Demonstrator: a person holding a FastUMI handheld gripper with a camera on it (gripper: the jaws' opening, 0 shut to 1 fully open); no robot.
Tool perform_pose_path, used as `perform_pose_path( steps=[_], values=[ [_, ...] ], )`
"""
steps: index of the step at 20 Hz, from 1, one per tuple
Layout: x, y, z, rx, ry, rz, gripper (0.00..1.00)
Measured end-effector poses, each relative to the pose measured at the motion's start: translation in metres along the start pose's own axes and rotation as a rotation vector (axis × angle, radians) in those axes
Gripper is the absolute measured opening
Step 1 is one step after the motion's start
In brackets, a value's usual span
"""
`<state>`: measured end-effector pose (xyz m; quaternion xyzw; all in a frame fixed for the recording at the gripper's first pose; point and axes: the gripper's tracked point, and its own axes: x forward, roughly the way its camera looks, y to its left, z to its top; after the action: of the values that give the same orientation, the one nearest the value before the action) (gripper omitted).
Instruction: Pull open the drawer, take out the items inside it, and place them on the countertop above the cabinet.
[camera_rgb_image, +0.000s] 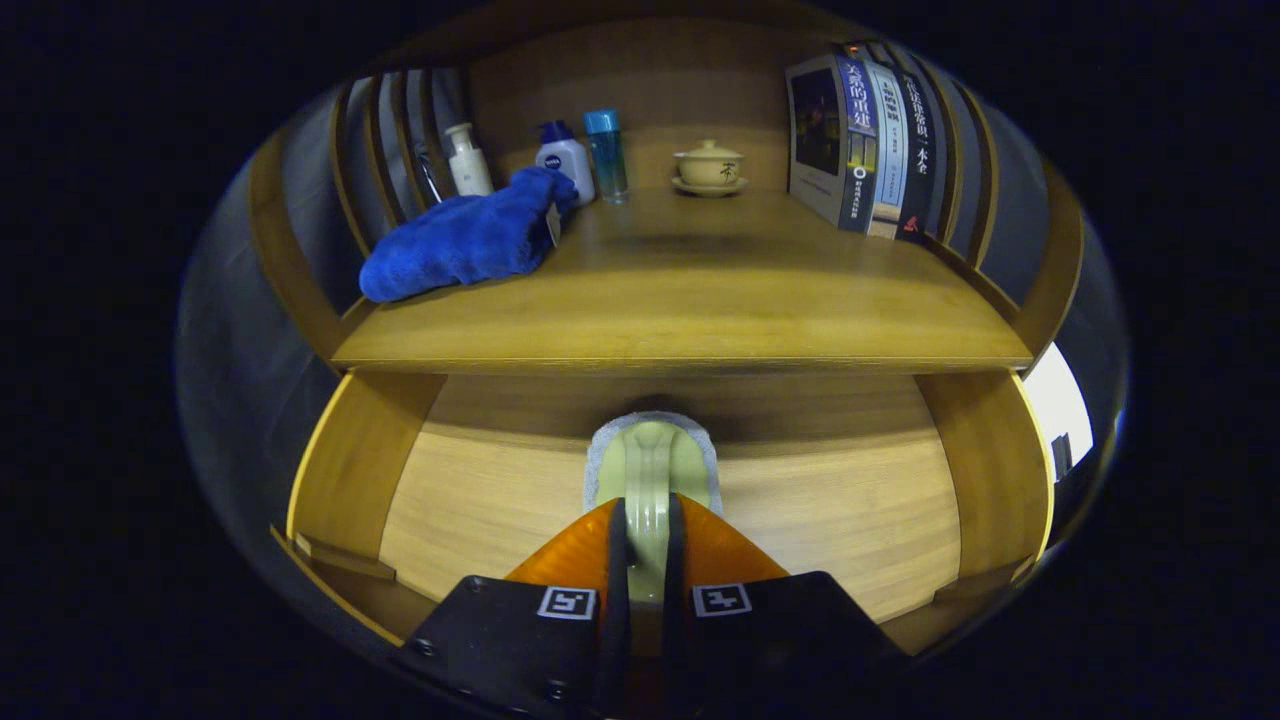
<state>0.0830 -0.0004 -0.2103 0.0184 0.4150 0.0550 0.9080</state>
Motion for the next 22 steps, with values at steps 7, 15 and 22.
perform_pose_path(
  steps=[7,15,22],
  values=[
    [-0.064,0.012,0.014,-0.030,-0.118,0.042,0.22],
    [-0.123,0.036,0.074,-0.077,-0.304,0.056,0.21],
    [-0.084,0.026,0.158,-0.040,-0.322,0.005,0.21]
  ],
)
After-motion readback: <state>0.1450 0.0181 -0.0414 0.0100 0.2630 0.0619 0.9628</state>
